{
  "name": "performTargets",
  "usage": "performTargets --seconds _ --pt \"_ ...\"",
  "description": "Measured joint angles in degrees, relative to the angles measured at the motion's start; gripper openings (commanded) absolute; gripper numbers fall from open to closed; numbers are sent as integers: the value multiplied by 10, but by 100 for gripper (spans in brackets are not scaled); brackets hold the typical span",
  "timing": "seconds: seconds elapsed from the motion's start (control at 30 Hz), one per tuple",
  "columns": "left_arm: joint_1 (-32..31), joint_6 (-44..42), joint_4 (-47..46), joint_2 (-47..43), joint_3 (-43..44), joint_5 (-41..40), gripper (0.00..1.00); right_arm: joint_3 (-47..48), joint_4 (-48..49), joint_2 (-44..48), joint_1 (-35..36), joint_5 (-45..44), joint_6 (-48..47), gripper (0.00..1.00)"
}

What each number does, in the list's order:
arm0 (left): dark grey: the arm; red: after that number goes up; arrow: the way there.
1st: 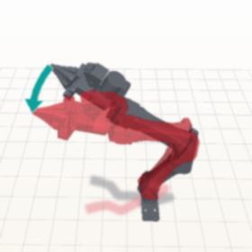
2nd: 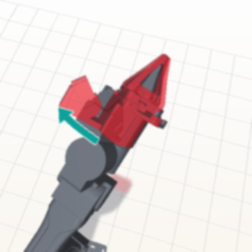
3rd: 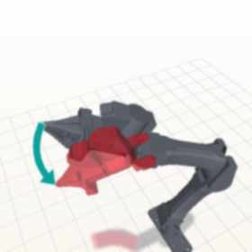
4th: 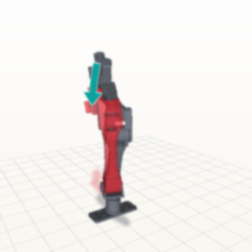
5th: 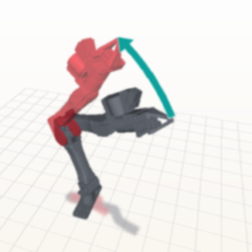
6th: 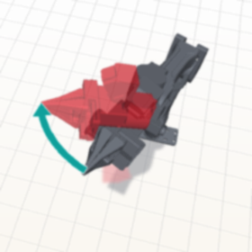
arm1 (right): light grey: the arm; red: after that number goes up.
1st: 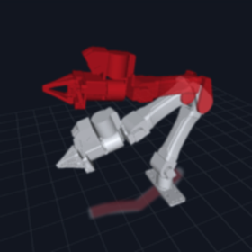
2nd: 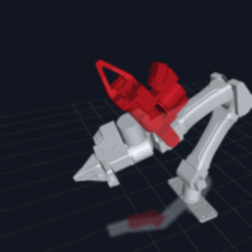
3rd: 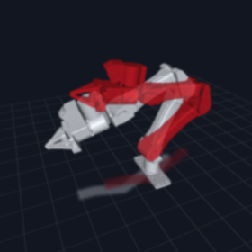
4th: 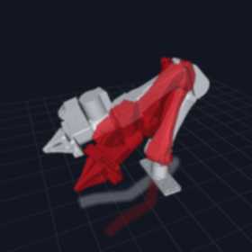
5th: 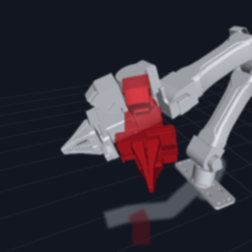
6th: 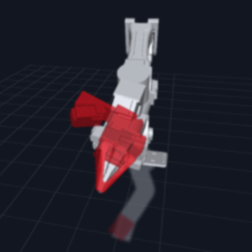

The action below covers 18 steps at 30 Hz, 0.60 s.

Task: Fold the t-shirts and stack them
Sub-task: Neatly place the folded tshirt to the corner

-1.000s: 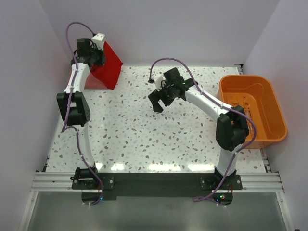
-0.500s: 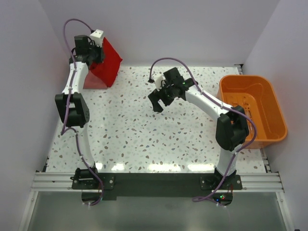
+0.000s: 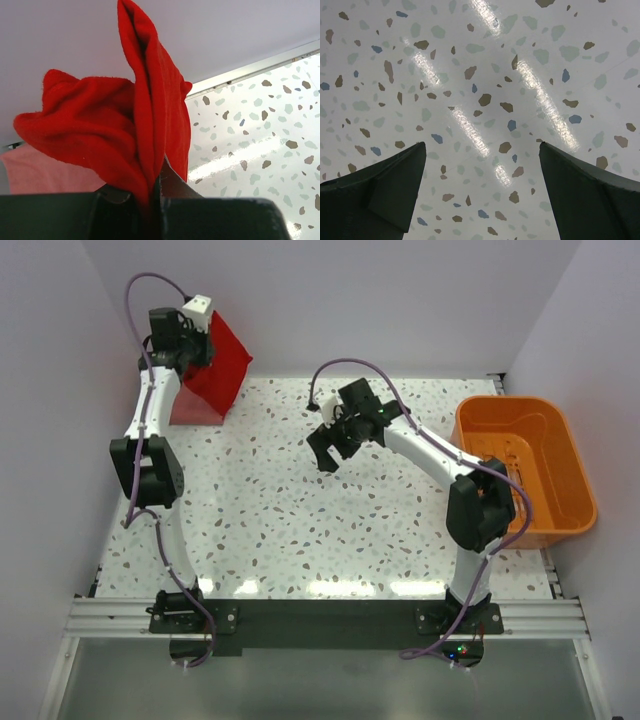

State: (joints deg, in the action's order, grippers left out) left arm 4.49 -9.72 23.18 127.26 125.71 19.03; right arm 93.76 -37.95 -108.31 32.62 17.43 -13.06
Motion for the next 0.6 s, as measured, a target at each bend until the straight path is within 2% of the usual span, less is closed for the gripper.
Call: performTargets --seconds 0.37,0.6 --pt "16 0 4 6 -5 -3 0 7 -12 -20 0 -1 -2 99" --pt "30 -10 6 43 8 -13 0 22 -19 -24 0 -3 -5 98"
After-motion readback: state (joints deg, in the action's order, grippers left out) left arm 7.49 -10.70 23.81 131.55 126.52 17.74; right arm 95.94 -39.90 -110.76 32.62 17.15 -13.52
